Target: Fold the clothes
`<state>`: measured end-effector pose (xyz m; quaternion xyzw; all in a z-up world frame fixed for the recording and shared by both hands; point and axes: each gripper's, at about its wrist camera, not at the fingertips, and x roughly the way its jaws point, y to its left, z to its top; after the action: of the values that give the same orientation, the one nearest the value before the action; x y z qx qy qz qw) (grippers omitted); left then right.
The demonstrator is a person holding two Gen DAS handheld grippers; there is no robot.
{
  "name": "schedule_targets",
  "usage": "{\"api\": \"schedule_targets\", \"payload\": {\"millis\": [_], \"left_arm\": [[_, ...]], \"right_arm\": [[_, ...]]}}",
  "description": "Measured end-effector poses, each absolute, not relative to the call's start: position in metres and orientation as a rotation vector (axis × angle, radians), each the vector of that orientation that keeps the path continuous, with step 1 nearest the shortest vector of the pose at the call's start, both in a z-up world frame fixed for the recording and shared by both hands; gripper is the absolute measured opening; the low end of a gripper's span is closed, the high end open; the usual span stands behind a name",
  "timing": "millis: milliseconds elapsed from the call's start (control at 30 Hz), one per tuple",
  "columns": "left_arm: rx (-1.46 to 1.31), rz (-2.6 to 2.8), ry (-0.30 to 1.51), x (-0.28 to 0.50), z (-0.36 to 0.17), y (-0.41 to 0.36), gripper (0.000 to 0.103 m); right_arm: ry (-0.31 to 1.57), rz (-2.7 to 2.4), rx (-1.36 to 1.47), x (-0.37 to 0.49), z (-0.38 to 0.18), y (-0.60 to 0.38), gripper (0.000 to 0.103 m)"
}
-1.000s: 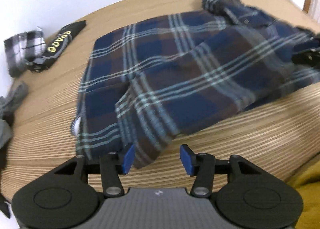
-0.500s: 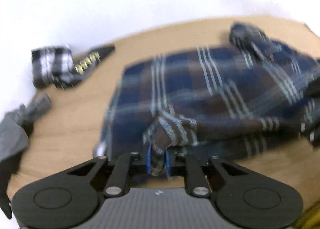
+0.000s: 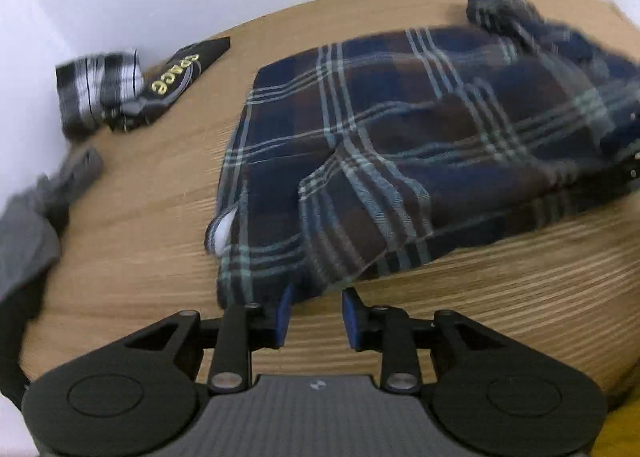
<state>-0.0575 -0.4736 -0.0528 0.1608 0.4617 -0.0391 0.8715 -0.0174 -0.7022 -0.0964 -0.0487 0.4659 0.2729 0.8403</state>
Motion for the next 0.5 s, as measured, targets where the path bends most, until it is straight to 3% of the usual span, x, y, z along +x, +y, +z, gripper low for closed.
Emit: {"api": "schedule_targets", "payload": {"millis": [233, 500], "left_arm": [[0.099, -0.236, 0.834, -0.024, -0.002, -0.475, 0.041], [0.174, -0.281, 0.999, 0.036, -0.080, -0.510, 0.045]], "right_arm": [[0.890, 0.305, 0.253, -0.031, -0.065, -0.816, 0.056], [0.937, -0.018, 0.368, -0.023, -0.109, -0.872, 0.052]]}}
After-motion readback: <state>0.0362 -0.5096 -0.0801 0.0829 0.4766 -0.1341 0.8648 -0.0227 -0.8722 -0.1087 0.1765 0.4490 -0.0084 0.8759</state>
